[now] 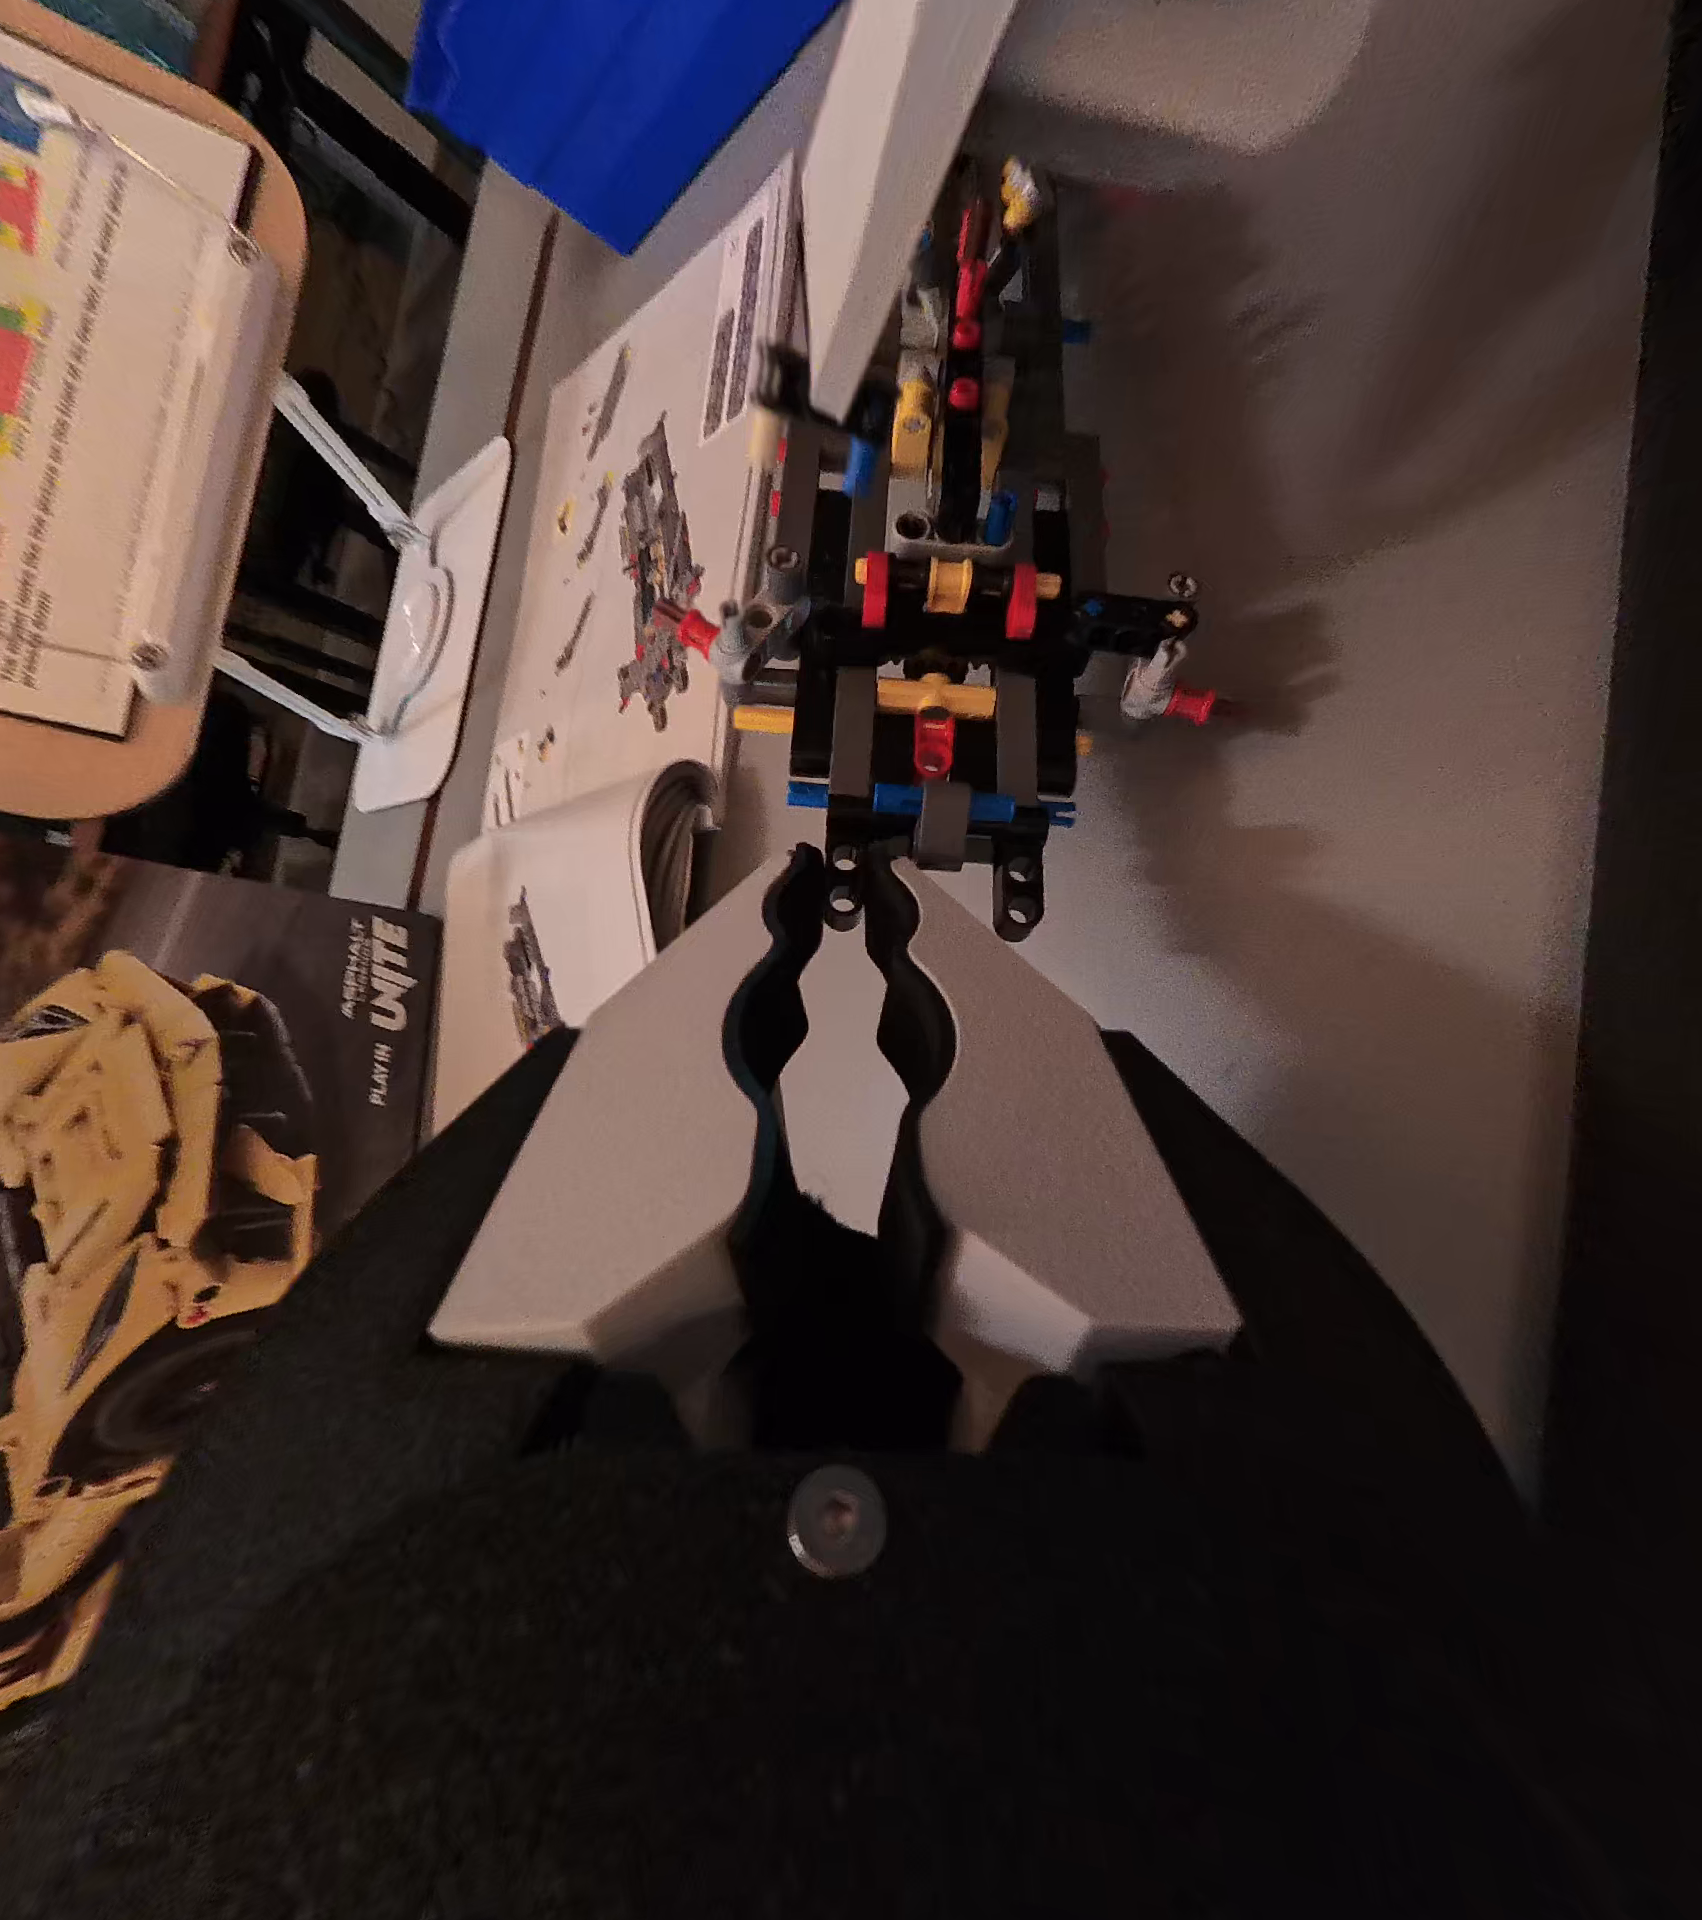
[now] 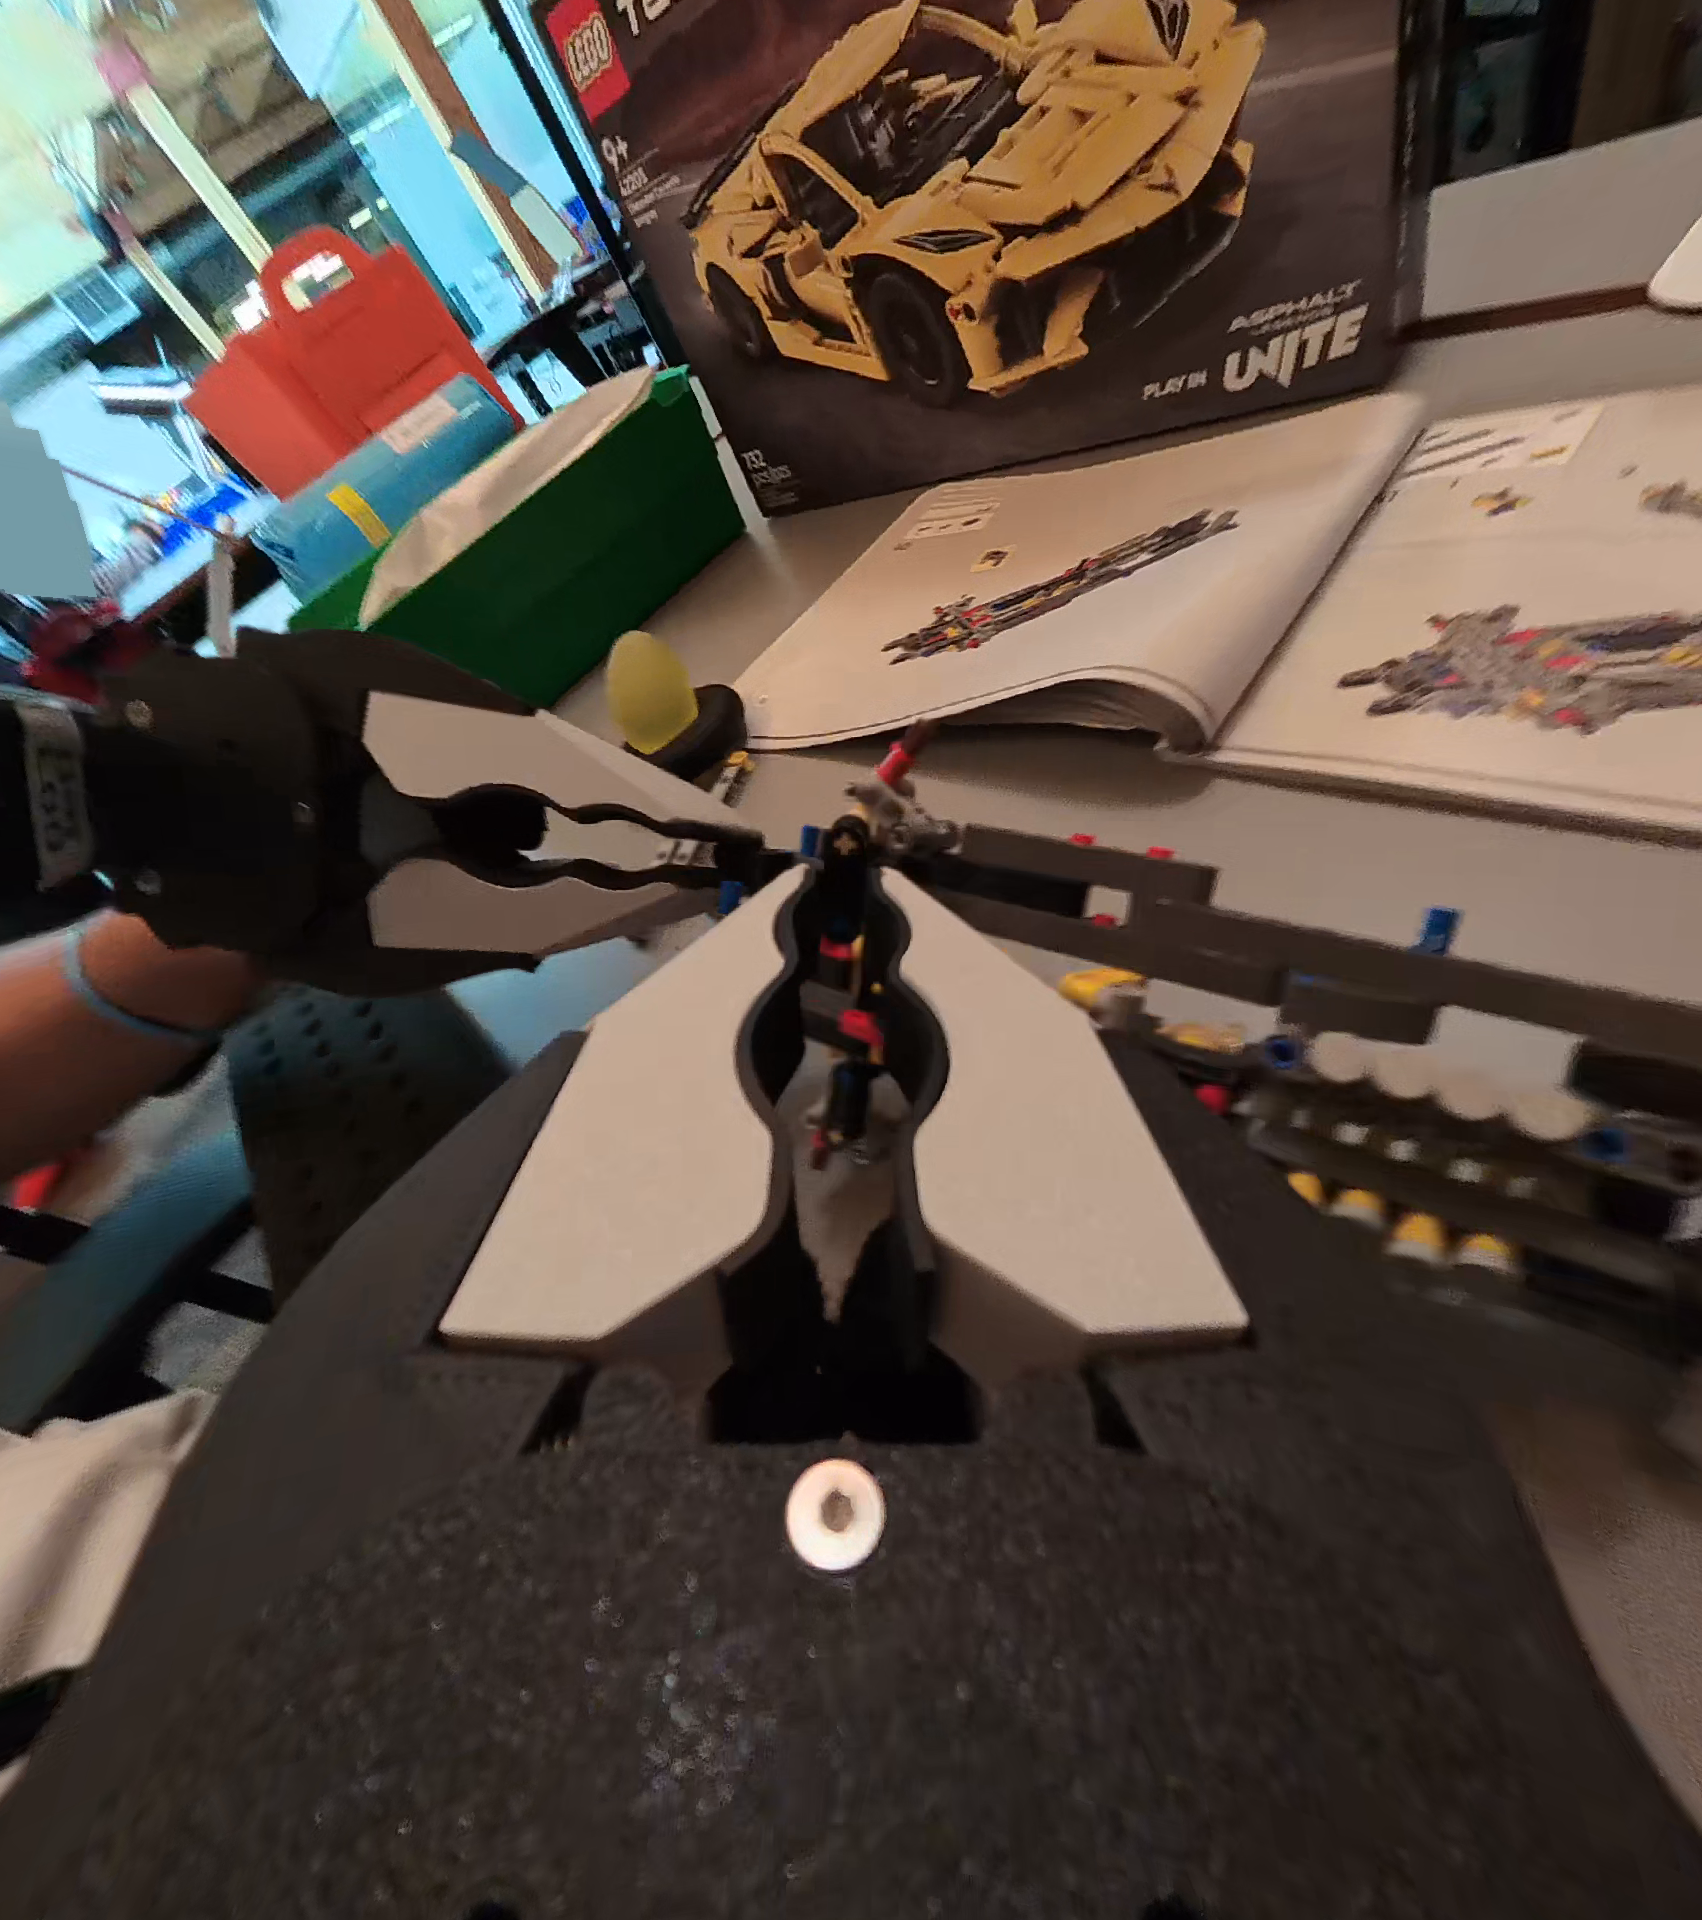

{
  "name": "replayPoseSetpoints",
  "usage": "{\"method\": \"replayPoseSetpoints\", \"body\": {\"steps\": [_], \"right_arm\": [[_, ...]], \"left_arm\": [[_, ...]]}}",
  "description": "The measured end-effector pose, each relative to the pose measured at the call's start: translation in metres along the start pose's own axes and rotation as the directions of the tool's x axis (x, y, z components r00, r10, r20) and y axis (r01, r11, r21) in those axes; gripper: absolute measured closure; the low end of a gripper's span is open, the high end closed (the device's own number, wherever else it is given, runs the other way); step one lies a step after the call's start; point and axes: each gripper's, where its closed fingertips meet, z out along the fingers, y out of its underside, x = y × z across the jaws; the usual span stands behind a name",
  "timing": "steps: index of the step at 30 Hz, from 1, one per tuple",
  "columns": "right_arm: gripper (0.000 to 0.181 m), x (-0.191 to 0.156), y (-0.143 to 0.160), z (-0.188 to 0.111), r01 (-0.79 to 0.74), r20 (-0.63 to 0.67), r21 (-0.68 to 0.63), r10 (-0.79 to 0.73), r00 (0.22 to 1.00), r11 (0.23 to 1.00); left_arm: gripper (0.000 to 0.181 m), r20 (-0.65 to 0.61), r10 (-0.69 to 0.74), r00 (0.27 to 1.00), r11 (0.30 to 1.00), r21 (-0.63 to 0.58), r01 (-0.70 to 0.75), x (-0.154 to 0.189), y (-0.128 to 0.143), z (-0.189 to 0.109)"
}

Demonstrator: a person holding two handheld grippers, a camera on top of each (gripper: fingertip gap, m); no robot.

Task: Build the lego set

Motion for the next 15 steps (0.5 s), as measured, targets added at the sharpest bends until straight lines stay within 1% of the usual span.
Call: {"method": "replayPoseSetpoints", "body": {"steps": [1, 2, 4, 6, 10, 12, 15], "right_arm": [[0.175, -0.005, 0.002, 0.002, -0.011, -0.003, 0.006, 0.011, 1.000, 1.000], [0.175, -0.009, 0.005, 0.003, 0.010, -0.024, 0.004, -0.010, 1.000, 1.000], [0.175, -0.010, 0.011, 0.007, 0.075, -0.104, -0.005, -0.075, 0.992, 0.997], [0.175, -0.012, 0.009, 0.008, 0.101, -0.152, 0.007, -0.098, 0.983, 0.995], [0.175, -0.008, 0.012, 0.012, 0.065, -0.209, -0.017, -0.067, 0.976, 0.998], [0.175, -0.006, 0.014, 0.013, 0.037, -0.234, -0.014, -0.040, 0.971, 0.999], [0.175, -0.006, 0.012, 0.010, 0.042, -0.262, 0.021, -0.035, 0.965, 0.999]], "left_arm": [[0.175, 0.015, 0.016, 1.000, 1.000, 0.006, -0.016, -0.001, -0.002, -0.001], [0.175, 0.041, 0.038, 0.998, 0.999, 0.012, -0.038, -0.002, -0.004, -0.001], [0.175, 0.102, 0.085, 0.991, 0.996, 0.024, -0.087, -0.004, -0.006, -0.002], [0.175, 0.154, 0.114, 0.981, 0.992, 0.036, -0.121, -0.004, -0.008, -0.003], [0.175, 0.244, 0.206, 0.948, 0.976, 0.024, -0.218, -0.002, -0.011, -0.009], [0.175, 0.261, 0.244, 0.934, 0.967, 0.013, -0.256, 0.002, -0.011, -0.009], [0.175, 0.274, 0.279, 0.920, 0.957, 0.004, -0.291, 0.007, -0.010, -0.010]]}}
